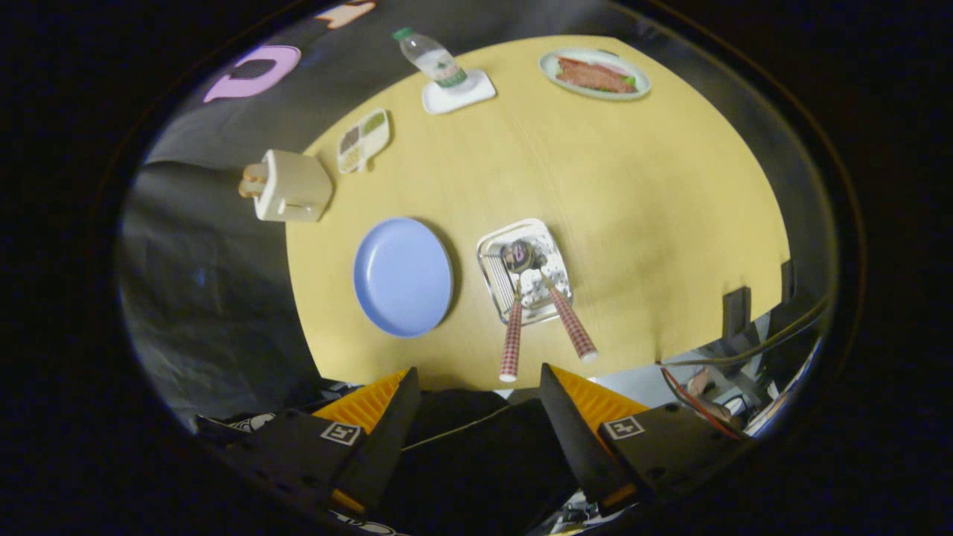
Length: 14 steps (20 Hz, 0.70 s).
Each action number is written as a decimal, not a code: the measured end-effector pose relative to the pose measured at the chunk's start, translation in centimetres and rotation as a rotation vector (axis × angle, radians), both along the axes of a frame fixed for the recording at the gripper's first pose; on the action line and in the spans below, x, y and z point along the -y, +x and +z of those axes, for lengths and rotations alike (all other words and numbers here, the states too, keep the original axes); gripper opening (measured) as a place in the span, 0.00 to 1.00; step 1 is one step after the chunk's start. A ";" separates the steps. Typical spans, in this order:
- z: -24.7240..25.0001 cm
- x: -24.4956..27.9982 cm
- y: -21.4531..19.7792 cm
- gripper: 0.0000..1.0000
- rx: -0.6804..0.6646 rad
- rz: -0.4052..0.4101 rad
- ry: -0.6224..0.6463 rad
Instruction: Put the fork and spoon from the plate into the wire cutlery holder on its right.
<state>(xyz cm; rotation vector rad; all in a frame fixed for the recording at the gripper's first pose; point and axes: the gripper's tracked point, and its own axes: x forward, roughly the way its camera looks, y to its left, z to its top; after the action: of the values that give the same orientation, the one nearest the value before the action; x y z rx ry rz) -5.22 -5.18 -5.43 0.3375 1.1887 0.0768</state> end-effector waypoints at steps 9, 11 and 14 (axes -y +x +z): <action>8.8 1.8 2.2 1.00 0.802 -0.091 -0.066; 10.7 2.0 2.1 1.00 0.969 -0.108 -0.109; 13.7 2.5 1.6 1.00 1.189 -0.165 -0.167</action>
<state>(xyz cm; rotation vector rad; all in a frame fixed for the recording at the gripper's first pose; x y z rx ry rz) -3.65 -7.68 8.23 0.1789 -0.0138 0.0222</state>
